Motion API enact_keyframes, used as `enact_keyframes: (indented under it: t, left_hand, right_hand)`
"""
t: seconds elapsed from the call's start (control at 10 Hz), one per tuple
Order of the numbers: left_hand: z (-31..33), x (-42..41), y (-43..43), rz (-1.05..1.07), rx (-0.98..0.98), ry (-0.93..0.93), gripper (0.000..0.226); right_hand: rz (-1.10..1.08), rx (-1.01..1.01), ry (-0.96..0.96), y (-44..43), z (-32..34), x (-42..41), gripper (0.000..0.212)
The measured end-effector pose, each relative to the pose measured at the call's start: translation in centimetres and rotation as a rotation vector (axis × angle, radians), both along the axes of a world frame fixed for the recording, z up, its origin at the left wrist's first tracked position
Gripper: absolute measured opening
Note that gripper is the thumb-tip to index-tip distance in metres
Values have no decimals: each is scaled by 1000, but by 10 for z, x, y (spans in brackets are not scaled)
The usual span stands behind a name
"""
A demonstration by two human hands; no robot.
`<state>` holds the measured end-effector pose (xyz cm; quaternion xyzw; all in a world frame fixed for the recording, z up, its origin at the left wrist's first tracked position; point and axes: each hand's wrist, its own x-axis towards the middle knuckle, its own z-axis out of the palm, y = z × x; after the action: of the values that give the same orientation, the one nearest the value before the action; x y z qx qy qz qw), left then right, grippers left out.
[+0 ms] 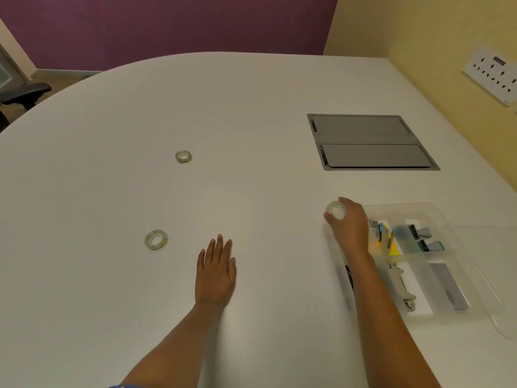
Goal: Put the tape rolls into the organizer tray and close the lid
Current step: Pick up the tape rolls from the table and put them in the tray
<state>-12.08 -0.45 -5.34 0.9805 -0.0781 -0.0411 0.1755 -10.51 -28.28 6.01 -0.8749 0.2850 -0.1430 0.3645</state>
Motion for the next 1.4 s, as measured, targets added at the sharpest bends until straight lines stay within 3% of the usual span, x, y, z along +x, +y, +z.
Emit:
enact_keyframes:
  t: [0.3, 0.4, 0.8, 1.1, 1.4]
  left_hand:
    - [1, -1, 0, -1, 8, 2, 51]
    - [1, -1, 0, -2, 4, 4, 51]
    - [4, -1, -1, 3, -32, -5, 50]
    - [5, -1, -1, 6, -29, -11, 50]
    - [5, 15, 2, 14, -10, -7, 51]
  right_hand:
    - [-3, -5, 280, -34, -32, -12, 55]
    - [-5, 5, 282, -32, -38, -11, 54]
    - [-22, -19, 159, -33, -43, -8, 51]
    - [-21, -95, 179, -27, -37, -8, 44]
    - [-33, -158, -47, 13, -10, 15, 34]
